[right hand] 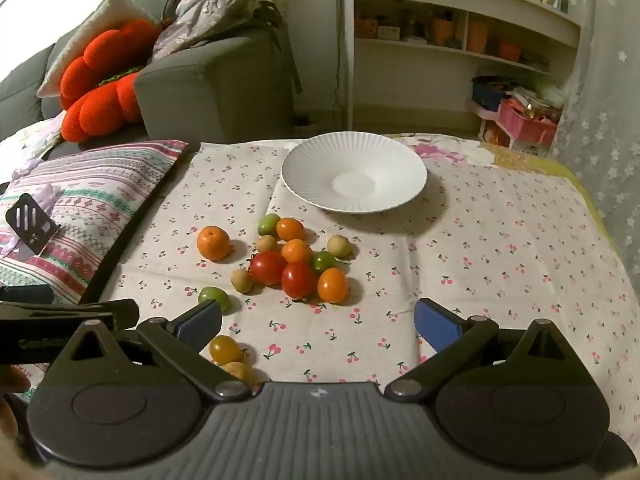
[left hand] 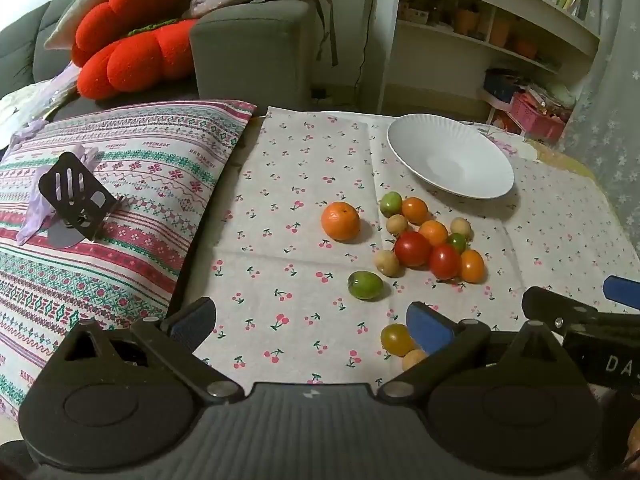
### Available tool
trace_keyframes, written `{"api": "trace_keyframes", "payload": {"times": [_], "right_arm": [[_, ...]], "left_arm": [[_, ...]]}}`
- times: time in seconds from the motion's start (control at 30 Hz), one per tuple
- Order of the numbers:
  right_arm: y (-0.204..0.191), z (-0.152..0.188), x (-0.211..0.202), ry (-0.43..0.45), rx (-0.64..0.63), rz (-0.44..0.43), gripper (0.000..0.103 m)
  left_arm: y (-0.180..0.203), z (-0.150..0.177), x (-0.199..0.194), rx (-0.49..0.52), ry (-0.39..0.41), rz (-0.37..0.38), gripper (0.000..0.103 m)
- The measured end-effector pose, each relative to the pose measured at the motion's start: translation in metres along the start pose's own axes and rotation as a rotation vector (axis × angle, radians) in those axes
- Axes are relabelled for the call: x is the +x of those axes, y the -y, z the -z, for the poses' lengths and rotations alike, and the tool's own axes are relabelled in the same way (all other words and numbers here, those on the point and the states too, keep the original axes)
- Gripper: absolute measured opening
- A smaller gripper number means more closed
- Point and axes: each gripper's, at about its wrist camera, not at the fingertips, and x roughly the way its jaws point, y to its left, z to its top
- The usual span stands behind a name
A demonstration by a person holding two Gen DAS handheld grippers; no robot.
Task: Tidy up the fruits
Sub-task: 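Move both tools toward the fruit pile beside the white plate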
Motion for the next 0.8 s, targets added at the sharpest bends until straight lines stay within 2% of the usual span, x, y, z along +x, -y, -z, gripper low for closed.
{"api": "trace_keyframes", "payload": {"times": [0.57, 0.8], "right_arm": [[0.003, 0.004, 0.007, -0.017, 0.01, 0.0, 0.103], [0.003, 0.007, 0.017, -0.059, 0.018, 0.004, 0.103]], "left_arm": [[-0.002, 0.003, 0.008, 0.008, -0.01, 0.011, 0.093], [0.0, 0.004, 0.017, 0.011, -0.032, 0.017, 0.093]]}}
